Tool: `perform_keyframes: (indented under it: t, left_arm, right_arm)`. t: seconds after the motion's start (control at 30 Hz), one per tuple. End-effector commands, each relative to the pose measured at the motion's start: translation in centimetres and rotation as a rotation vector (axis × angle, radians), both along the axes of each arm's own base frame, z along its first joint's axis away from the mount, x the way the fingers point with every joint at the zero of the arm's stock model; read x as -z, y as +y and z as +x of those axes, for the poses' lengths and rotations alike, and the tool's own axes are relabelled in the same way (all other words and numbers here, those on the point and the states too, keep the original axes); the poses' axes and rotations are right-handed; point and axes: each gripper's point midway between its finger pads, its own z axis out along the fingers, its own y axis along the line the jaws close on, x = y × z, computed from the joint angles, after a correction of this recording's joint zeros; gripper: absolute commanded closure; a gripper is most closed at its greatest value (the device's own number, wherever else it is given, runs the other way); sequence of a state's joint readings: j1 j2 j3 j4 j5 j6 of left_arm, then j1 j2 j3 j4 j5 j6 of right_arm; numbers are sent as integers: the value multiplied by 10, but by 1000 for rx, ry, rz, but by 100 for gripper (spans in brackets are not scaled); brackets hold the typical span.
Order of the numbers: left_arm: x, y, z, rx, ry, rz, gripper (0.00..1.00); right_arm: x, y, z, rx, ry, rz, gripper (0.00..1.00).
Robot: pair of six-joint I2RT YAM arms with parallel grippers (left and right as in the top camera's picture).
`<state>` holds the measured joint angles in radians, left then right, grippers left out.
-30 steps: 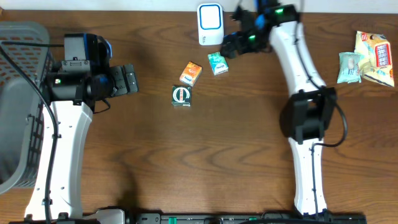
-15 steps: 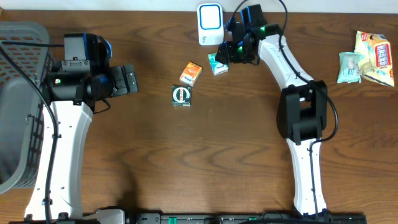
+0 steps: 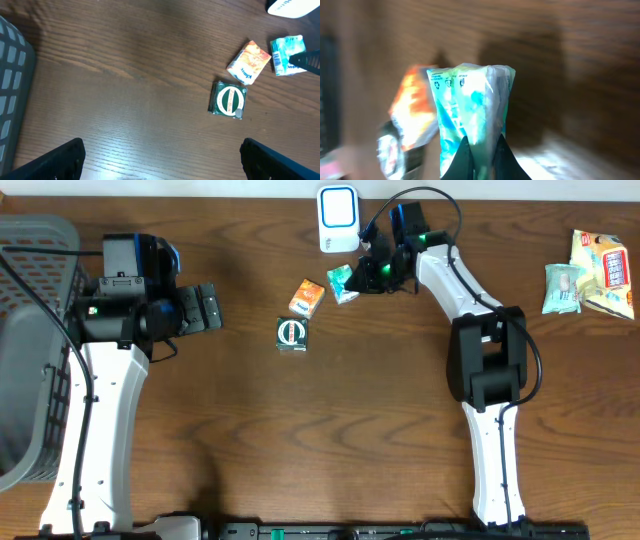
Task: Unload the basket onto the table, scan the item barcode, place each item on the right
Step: 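Lift the green tissue pack toward the scanner with the right gripper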
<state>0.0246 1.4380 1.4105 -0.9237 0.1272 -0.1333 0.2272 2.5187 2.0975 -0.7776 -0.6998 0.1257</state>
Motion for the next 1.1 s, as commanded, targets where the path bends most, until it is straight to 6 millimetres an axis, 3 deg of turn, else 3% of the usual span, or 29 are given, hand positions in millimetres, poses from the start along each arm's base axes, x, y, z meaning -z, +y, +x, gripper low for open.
perform_keyframes:
  t: [0.0,0.13,0.2,0.43,0.63,1.07]
  left_arm:
    - [0,3,-1,-6,2,9,2]
    - [0,3,-1,-6,2,9,2]
    - [0,3,-1,-6,1,9,2]
    - [0,3,-1,-6,2,9,3]
    - [0,3,-1,-6,1,9,2]
    - [0,3,-1,-6,1,9,2]
  right_arm:
    - [-76,13,-13,-108,-22,307,99]
    - [-140,7,-30,-252,-46,669,99]
    - [-158,-4,-33,-279,-46,776,99]
    - [-159,-33,-24,-204,-6,788,99]
    - [-155,-44,-33,-151,62,792,99]
    - [-155,-42,-34,-199,-40,786,99]
